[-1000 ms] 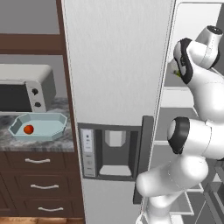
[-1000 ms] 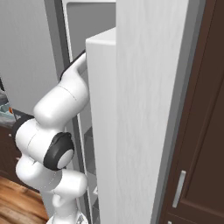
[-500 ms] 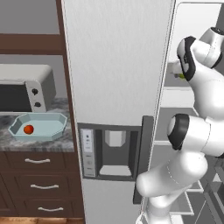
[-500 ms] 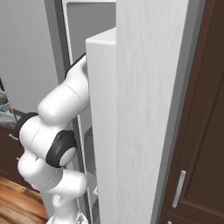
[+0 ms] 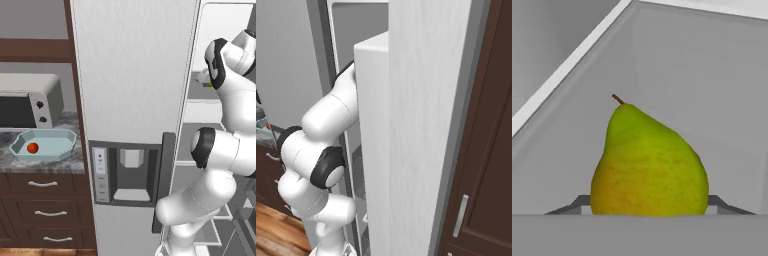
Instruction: Pick the pear and apple from the fridge and place them inside the tupperware on the counter.
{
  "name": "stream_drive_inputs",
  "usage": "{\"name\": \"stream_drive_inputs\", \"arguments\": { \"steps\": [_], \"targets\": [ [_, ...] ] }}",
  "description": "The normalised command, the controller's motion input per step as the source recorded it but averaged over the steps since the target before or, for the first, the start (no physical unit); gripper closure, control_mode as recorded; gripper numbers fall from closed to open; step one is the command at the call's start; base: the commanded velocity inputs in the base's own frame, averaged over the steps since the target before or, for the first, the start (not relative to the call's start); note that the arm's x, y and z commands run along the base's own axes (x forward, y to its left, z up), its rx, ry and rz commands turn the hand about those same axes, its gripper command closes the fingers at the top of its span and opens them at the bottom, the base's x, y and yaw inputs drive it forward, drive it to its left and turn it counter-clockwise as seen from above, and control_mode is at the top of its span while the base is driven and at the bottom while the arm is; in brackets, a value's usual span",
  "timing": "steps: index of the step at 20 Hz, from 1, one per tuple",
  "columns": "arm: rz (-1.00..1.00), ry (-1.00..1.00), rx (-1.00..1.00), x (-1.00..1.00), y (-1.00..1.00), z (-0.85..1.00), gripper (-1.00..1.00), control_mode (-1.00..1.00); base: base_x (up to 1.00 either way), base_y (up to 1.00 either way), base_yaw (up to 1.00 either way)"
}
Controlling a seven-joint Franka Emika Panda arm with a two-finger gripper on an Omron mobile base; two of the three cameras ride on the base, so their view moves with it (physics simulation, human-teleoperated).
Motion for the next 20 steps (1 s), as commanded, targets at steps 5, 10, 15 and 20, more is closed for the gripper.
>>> {"name": "stream_drive_inputs", "arguments": {
  "steps": [5,10,15,20],
  "targets": [
    [0.0,-0.29,-0.01,-0.38,0.09,0.01,1.0,-1.0,0.0,0.0,0.0],
    [-0.13,0.01,0.0,-0.4,0.35,0.25,1.0,-1.0,0.0,0.0,0.0],
    [-0.1,0.21,-0.02,-0.18,0.43,0.54,1.0,-1.0,0.0,0.0,0.0],
    [-0.1,0.06,0.0,-0.67,0.25,0.13,1.0,-1.0,0.0,0.0,0.0]
  ]
}}
